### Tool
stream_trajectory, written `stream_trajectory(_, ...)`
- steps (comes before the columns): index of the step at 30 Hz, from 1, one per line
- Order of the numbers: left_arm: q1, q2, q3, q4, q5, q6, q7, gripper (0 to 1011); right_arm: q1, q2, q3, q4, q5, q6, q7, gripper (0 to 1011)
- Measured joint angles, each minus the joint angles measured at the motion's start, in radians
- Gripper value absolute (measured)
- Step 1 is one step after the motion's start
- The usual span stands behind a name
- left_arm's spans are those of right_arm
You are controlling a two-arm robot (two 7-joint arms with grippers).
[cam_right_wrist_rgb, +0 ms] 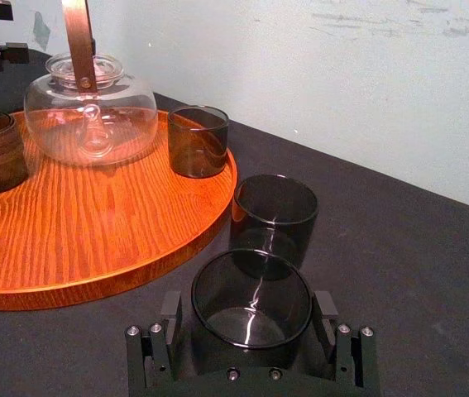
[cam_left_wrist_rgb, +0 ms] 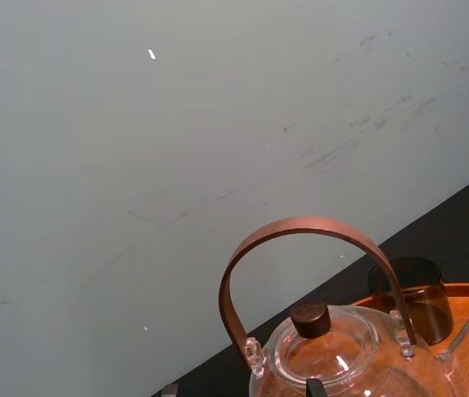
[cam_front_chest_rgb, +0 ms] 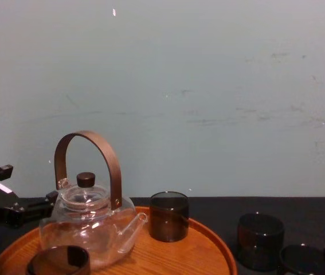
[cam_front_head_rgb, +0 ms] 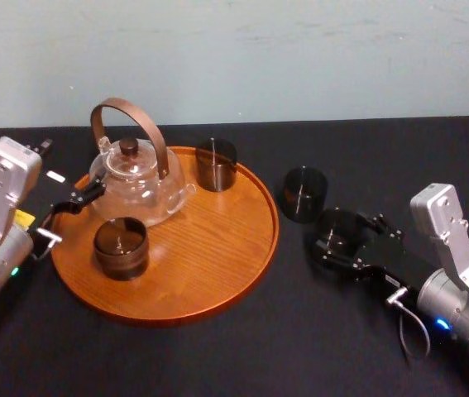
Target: Pick up the glass from the table and place it on the tray.
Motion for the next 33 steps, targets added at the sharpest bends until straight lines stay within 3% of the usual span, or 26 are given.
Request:
stream_trajectory(13, 0.0, 0.0, 0.0, 0.0, 0.0, 0.0, 0.0, 1001, 0.003, -0.004, 0.001, 0.004, -0.001, 0.002, 0.002, 999)
stream_trajectory(19, 0.0, 0.0, 0.0, 0.0, 0.0, 0.0, 0.0, 1001, 0.003, -0.004, 0.001, 0.004, -0.001, 0.002, 0.002, 896)
stream_trajectory(33, 0.0, 0.0, 0.0, 0.0, 0.0, 0.0, 0.0, 1001, -0.001, -0.004, 0.004, 0.001, 0.005, -0.006, 0.008, 891)
